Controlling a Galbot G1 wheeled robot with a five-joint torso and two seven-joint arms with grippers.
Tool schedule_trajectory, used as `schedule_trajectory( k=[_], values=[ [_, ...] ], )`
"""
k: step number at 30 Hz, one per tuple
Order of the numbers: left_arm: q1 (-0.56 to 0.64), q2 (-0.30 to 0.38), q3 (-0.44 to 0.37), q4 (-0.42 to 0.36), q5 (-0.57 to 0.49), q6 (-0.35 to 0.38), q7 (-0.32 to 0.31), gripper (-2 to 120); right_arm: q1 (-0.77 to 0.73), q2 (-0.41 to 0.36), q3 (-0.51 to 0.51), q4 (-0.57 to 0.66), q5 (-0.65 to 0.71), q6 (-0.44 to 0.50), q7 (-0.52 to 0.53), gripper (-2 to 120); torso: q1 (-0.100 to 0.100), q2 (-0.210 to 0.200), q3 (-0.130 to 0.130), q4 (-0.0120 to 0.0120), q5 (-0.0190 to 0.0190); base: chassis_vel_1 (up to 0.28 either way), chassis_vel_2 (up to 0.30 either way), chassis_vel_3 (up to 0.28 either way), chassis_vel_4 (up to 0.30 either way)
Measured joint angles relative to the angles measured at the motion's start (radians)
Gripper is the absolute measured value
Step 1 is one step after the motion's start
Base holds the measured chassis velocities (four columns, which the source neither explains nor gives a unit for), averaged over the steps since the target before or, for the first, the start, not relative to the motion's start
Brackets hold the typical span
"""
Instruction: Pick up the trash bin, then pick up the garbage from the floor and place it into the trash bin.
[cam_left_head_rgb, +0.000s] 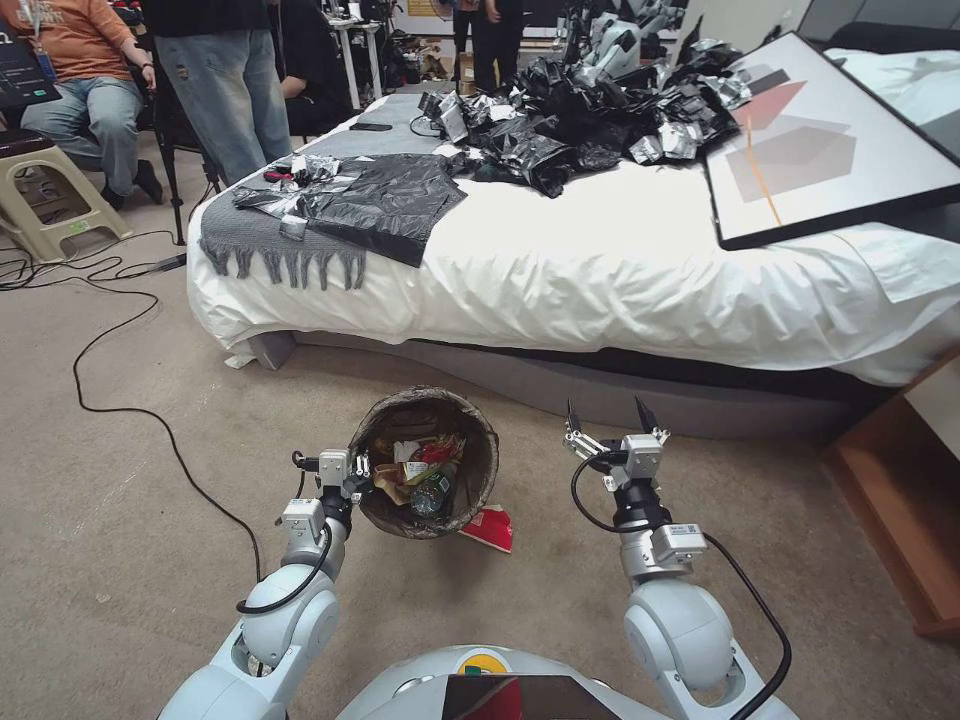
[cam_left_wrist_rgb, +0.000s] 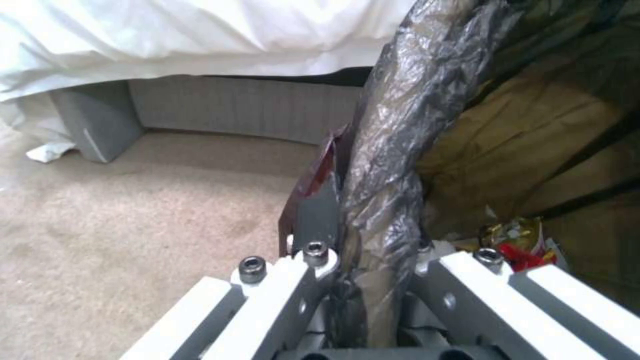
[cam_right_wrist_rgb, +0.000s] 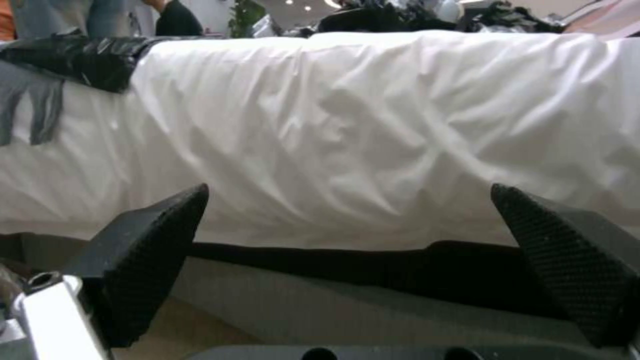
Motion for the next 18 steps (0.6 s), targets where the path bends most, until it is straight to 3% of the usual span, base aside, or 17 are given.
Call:
schedule_trajectory(
  k=[18],
  values=[
    [0.007,-0.001,-0.002,-0.005,0.002,0.0,0.0,3,0.001,0.002,-0.007,-0.002,-0.001,-0.001,-0.001,100,0.0,0.0,0.0,0.0,0.0,0.011,0.008,0.008,0.008]
  ],
)
